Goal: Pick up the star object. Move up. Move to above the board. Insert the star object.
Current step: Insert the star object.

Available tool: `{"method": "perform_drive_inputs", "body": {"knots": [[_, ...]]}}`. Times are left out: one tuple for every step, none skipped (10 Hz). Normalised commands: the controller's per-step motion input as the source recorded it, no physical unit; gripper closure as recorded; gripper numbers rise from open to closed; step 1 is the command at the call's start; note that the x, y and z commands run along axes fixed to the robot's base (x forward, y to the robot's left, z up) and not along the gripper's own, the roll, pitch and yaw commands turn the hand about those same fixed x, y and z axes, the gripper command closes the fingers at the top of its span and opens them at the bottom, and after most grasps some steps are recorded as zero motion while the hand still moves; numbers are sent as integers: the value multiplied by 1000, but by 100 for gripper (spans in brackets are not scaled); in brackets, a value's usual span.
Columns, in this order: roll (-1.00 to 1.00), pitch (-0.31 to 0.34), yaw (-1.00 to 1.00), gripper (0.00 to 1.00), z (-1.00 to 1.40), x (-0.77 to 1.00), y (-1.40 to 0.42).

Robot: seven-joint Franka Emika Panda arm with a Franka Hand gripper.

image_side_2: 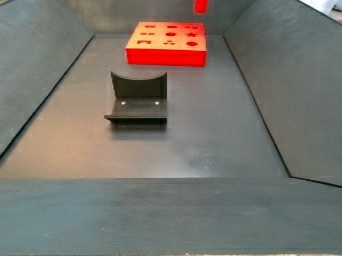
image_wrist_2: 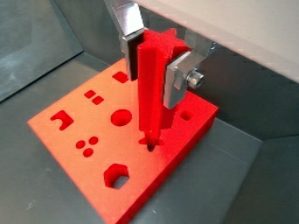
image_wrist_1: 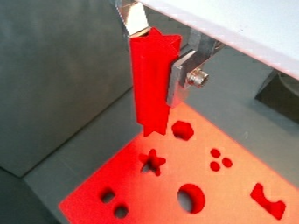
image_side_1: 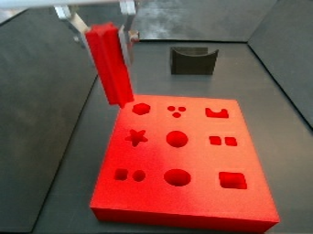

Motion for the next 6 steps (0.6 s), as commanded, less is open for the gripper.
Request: {"method": "perform_drive_inputs", "body": {"knots": [[130, -70, 0, 100, -643, 363, -206], [166, -57, 0, 100, -663, 249, -191], [81, -49, 0, 100, -606, 280, -143], [-3, -6, 0, 100, -200, 91, 0], [0, -6, 0, 100, 0, 0, 0], [50, -24, 0, 100, -240, 103, 0]]}}
